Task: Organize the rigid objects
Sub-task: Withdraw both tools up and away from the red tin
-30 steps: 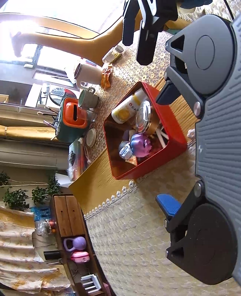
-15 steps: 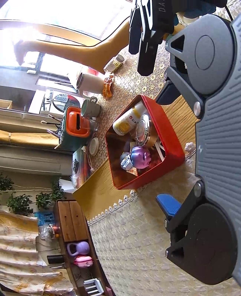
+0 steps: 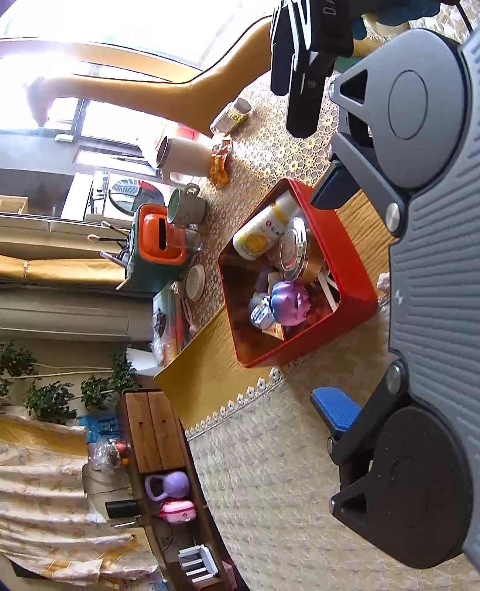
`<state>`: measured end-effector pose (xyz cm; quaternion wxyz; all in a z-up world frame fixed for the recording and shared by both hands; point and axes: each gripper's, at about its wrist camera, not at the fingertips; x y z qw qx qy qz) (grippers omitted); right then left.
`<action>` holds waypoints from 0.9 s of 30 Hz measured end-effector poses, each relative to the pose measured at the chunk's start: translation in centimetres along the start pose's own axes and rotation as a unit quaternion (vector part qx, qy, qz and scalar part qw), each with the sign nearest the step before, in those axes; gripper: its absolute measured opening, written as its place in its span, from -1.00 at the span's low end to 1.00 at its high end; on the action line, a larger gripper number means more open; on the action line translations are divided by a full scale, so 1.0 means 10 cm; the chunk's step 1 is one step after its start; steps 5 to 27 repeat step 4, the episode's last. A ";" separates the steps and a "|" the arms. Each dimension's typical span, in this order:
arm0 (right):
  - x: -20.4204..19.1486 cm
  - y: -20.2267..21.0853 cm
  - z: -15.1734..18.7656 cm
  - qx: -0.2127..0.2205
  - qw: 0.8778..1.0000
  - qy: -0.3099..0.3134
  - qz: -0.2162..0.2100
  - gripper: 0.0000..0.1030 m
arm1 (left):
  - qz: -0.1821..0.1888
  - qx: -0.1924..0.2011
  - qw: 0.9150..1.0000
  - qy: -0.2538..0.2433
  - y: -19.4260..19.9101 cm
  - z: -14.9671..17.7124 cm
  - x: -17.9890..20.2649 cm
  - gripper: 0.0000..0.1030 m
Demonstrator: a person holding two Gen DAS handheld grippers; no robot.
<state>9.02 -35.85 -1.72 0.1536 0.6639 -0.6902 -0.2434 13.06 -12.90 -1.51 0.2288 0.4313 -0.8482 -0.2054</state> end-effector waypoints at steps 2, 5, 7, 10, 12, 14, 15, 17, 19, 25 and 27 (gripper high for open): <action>-0.01 -0.01 0.01 -0.003 1.000 0.000 0.001 1.00 | -0.001 0.002 1.000 0.005 0.03 0.00 -0.05 1.00; -0.03 -0.02 0.02 -0.006 1.000 0.000 0.002 1.00 | -0.006 0.005 1.000 0.012 0.10 0.00 -0.14 1.00; -0.03 -0.02 0.02 -0.006 1.000 0.000 0.002 1.00 | -0.006 0.005 1.000 0.012 0.10 0.00 -0.14 1.00; -0.03 -0.02 0.02 -0.006 1.000 0.000 0.002 1.00 | -0.006 0.005 1.000 0.012 0.10 0.00 -0.14 1.00; -0.03 -0.02 0.02 -0.006 1.000 0.000 0.002 1.00 | -0.006 0.005 1.000 0.012 0.10 0.00 -0.14 1.00; -0.03 -0.02 0.02 -0.006 1.000 0.000 0.002 1.00 | -0.006 0.005 1.000 0.012 0.10 0.00 -0.14 1.00; -0.03 -0.02 0.02 -0.006 1.000 0.000 0.002 1.00 | -0.006 0.005 1.000 0.012 0.10 0.00 -0.14 1.00; -0.03 -0.02 0.02 -0.006 1.000 0.000 0.002 1.00 | -0.006 0.005 1.000 0.012 0.10 0.00 -0.14 1.00; -0.03 -0.02 0.02 -0.006 1.000 0.000 0.002 1.00 | -0.006 0.005 1.000 0.012 0.10 0.00 -0.14 1.00; -0.03 -0.02 0.02 -0.006 1.000 0.000 0.002 1.00 | -0.006 0.005 1.000 0.012 0.10 0.00 -0.14 1.00; -0.03 -0.02 0.02 -0.006 1.000 0.000 0.002 1.00 | -0.006 0.005 1.000 0.012 0.10 0.00 -0.14 1.00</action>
Point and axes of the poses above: each gripper's, at about its wrist camera, not at the fingertips, and y roughly against the way its jaws point, x to its right, z to its underside, and after that the axes turned 14 degrees about z, right-handed
